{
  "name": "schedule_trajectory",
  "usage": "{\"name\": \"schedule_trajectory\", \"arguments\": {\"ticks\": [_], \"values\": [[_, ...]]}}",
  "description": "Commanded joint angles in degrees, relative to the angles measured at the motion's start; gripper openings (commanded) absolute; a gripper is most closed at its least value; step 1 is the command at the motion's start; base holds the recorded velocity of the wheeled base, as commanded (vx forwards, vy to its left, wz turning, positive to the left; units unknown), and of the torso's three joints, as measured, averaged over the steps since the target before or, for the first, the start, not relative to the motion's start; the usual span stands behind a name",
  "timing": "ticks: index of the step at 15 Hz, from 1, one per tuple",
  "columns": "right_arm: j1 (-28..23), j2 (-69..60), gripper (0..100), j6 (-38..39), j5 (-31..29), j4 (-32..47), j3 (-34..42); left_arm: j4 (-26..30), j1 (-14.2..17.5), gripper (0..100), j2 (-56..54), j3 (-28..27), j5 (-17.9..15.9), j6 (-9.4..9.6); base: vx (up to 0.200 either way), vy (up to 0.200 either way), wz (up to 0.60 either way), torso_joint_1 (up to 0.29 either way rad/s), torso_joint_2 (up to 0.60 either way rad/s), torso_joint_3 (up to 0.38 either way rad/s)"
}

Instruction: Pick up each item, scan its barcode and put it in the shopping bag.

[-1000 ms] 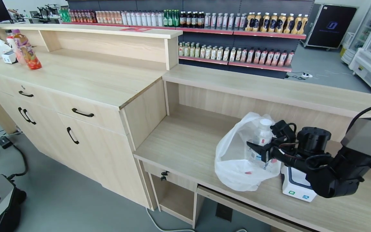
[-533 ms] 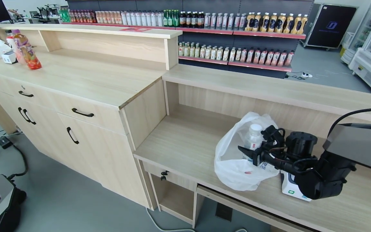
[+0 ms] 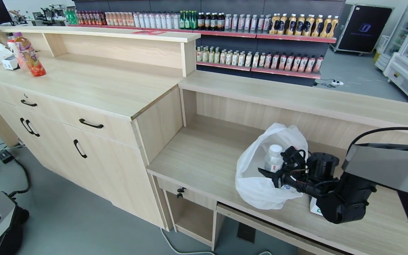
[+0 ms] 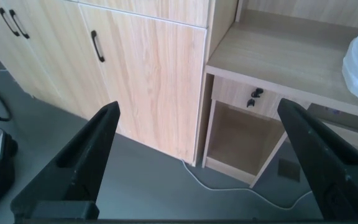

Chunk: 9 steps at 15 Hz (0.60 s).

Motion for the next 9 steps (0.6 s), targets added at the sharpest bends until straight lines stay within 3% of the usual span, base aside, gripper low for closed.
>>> {"name": "schedule_trajectory", "arguments": {"ticks": [1,9], "values": [[0.0,1.0,0,-0.2,0.0,0.0,0.2,0.0,0.0,100,0.0,0.0,0.0,0.02,0.000,0.000,0.00,0.000,0.00,0.000],[-0.2,2.4,0,-1.5,-0.1,-0.8,1.2,0.0,0.0,100,0.0,0.0,0.0,0.02,0.000,0.000,0.00,0.000,0.00,0.000]]}}
